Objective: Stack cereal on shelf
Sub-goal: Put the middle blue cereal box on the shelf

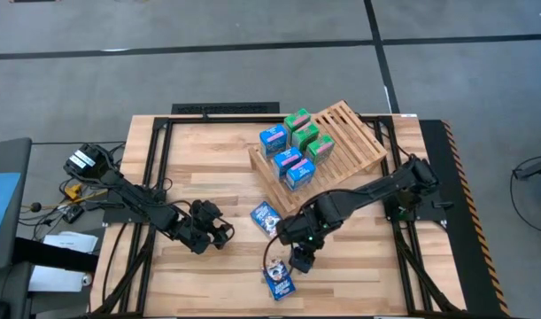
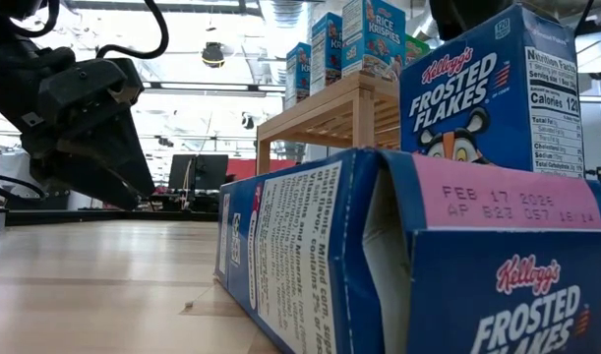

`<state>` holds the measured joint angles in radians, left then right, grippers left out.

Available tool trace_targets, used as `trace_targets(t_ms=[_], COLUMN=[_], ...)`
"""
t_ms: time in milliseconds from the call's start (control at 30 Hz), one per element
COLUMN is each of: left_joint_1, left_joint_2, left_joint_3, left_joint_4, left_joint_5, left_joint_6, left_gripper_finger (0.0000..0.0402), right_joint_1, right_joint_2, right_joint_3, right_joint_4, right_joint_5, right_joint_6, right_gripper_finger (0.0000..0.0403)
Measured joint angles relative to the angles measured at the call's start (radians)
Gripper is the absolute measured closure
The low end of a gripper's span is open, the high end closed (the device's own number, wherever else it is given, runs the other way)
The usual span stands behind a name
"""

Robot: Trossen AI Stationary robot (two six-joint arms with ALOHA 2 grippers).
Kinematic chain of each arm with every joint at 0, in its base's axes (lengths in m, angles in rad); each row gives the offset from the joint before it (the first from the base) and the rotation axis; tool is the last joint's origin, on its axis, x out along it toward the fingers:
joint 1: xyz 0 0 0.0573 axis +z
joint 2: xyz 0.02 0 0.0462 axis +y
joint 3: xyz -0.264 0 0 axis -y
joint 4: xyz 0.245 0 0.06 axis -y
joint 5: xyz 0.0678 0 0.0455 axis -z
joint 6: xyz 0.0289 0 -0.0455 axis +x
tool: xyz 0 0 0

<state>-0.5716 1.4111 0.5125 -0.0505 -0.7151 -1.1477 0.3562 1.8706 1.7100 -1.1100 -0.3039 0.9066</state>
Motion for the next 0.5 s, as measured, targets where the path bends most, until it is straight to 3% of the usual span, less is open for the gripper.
trace_targets(t_ms=[233, 500], left_joint_1=[0.0, 0.0], left_joint_2=[0.0, 0.0], left_joint_3=[0.0, 0.0], left_joint_4=[0.008, 0.012], left_joint_5=[0.0, -0.005], left_joint_6=[0.0, 0.003], left_gripper_finger=[0.0126, 0.0124], right_joint_1=[-0.014, 0.009], right_joint_2=[0.0, 0.0], right_joint_3=[0.0, 0.0], right_joint_4=[0.002, -0.01], right_joint_5=[-0.054, 0.125], right_joint_6=[-0.032, 0.041], right_gripper_finger=[0.0137, 0.0137])
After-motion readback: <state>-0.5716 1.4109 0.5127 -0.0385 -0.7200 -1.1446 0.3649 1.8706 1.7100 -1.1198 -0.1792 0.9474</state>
